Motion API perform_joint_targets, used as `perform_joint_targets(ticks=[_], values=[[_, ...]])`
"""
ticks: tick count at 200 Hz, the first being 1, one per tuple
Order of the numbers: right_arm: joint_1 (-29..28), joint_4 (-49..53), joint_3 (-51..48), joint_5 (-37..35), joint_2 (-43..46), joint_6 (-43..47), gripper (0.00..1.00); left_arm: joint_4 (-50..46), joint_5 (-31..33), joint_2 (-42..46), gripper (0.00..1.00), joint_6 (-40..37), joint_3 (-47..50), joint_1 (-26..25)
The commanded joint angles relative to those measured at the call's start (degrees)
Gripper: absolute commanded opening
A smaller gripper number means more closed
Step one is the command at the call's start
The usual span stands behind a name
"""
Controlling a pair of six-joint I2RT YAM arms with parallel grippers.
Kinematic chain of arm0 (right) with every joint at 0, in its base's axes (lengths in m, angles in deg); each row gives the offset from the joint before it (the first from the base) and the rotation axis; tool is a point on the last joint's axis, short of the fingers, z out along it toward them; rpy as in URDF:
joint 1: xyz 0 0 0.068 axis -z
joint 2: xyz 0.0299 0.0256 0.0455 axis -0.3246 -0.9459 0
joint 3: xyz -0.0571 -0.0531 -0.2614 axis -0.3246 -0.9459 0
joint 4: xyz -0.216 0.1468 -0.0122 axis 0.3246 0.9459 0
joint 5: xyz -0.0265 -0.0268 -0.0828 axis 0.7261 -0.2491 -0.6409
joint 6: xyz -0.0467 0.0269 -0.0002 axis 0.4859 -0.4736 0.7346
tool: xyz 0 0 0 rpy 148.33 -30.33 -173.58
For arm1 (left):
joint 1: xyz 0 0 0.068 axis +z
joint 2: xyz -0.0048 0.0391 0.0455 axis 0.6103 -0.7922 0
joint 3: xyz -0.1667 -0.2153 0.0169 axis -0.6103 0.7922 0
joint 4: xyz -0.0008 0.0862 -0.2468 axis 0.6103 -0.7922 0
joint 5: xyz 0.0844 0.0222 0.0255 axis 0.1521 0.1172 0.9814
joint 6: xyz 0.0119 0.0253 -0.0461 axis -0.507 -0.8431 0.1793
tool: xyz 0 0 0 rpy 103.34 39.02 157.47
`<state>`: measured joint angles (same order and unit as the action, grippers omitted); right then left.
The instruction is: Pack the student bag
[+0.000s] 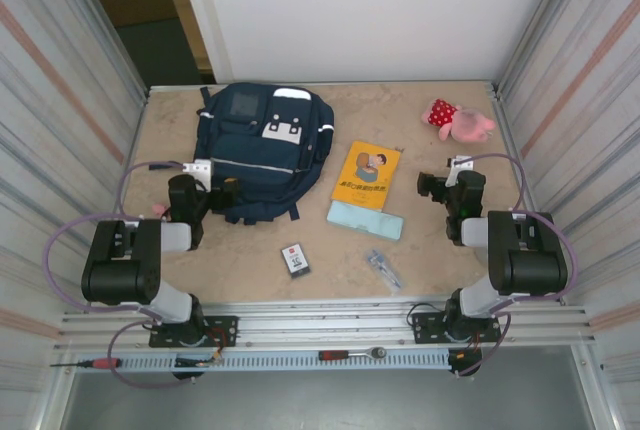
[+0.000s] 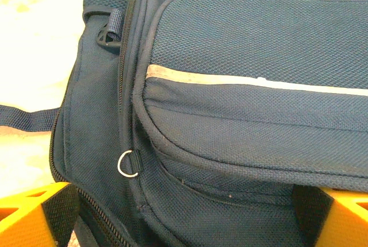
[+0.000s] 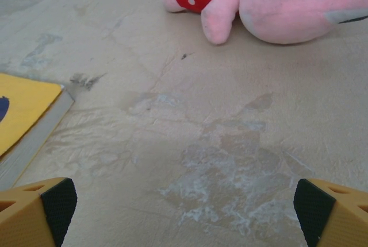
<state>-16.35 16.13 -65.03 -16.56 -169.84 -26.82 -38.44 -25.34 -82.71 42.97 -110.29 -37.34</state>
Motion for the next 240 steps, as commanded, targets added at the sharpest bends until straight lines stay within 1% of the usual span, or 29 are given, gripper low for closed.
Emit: perform_joint_targets(ticks=[1, 85, 95, 113, 127, 143, 153, 169, 183, 198, 210, 222, 240], values=[[-0.1, -1.1, 1.4, 0.1, -0.6, -1.0, 0.99, 2.9, -1.5, -0.5, 0.99, -0.9, -1.7, -0.2], [0.0, -1.1, 1.4, 0.4, -0.6, -1.1, 0.99, 3.1, -1.9, -0.4, 0.99, -0.8, -1.5, 0.0], [0.1, -1.1, 1.4, 0.6, -0.5, -1.1, 0.99, 3.4, -0.6, -0.2, 0.99, -0.9, -1.4, -0.4], [0.1, -0.6, 1.9, 0.2, -0.3, -1.2, 0.99, -2.9, 1.9, 2.3, 0.97, -1.3, -3.8, -1.5], [0.1, 7.0, 4.7, 0.2, 2.7, -1.3, 0.99, -11.7, 2.8, 4.9, 0.92, -1.2, -7.3, -1.9], [0.0, 26.6, 12.3, 0.4, 7.8, -2.9, 0.99, -19.1, 4.7, 7.4, 0.90, -1.2, -10.6, -3.5], [0.0, 36.1, 17.4, 1.1, 9.8, -3.3, 0.99, -24.1, 6.2, 8.9, 0.89, -0.5, -12.8, -4.8], [-0.2, 49.2, 24.6, 2.6, 11.9, -4.2, 0.99, -34.4, 5.0, 9.9, 0.87, 1.9, -17.9, -6.0], [-0.7, 58.6, 30.7, 6.3, 13.1, -6.0, 0.99, -45.5, 3.6, 9.5, 0.84, 5.5, -23.6, -6.6], [-2.5, 66.3, 36.5, 8.9, 13.3, -7.3, 0.99, -55.0, 2.7, 8.5, 0.81, 10.6, -28.6, -6.2], [-5.3, 71.0, 40.2, 7.7, 13.2, -9.3, 0.99, -59.3, -0.1, 8.2, 0.78, 13.8, -30.4, -4.9], [-8.9, 73.5, 42.8, 6.7, 13.1, -11.6, 0.99, -61.4, -4.3, 8.4, 0.75, 17.0, -30.9, -2.7], [-15.9, 75.2, 44.7, 4.6, 12.8, -16.1, 0.99, -62.7, -10.6, 8.1, 0.72, 21.5, -30.4, 2.5]])
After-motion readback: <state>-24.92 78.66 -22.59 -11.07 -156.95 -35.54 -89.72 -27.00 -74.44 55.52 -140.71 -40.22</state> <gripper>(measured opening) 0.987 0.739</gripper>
